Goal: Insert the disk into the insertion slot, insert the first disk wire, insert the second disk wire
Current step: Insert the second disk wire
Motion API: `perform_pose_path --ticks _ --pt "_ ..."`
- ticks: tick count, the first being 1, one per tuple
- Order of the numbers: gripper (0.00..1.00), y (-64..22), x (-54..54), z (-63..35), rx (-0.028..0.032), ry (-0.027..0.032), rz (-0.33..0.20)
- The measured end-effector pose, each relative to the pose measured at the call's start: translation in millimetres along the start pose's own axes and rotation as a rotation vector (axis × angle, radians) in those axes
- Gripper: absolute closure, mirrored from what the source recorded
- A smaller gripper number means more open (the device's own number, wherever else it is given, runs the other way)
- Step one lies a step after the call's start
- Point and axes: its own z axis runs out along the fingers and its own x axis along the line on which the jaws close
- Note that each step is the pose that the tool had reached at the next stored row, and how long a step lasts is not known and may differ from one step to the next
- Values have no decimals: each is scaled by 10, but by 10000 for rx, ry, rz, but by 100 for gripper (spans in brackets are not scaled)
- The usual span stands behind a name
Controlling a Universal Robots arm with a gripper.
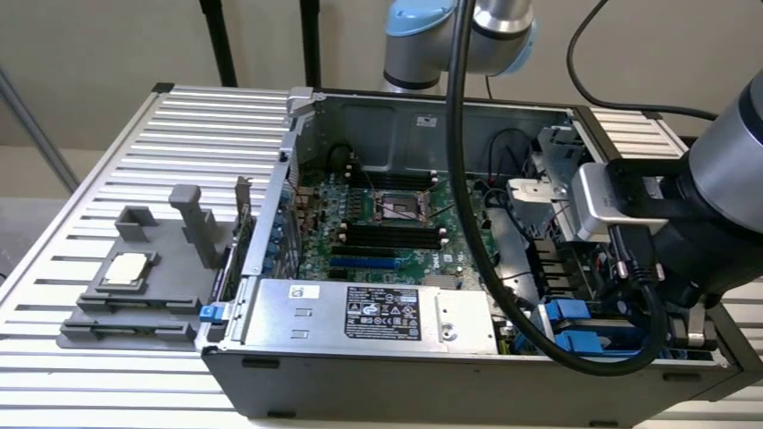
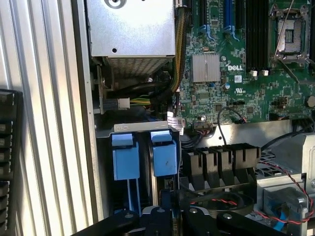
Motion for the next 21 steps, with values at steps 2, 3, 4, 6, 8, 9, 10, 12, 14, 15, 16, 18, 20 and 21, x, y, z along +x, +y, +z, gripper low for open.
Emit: perform_pose_path --ticks 2,3,4,6,8,9,10,12,14,15,16,18,20,21 --pt "84 0 1 5 0 0 -8" --pt "84 1 2 9 -1 -2 -12" --pt "84 1 3 12 -1 -2 -16" --pt "84 2 4 19 -1 -1 -24" --pt "84 3 5 26 -1 -2 -32" --pt "84 4 6 29 -1 -2 -35" --pt "84 5 7 33 -2 -3 -40" --pt "84 5 9 42 3 -3 -47" --pt "84 6 10 53 11 -4 -53" --pt "84 6 11 58 15 -6 -57" --pt "84 7 12 63 21 -9 -59" --pt "84 8 12 70 31 -10 -63" --pt "84 9 11 75 40 -10 -67" --pt "84 9 10 77 42 -10 -69"
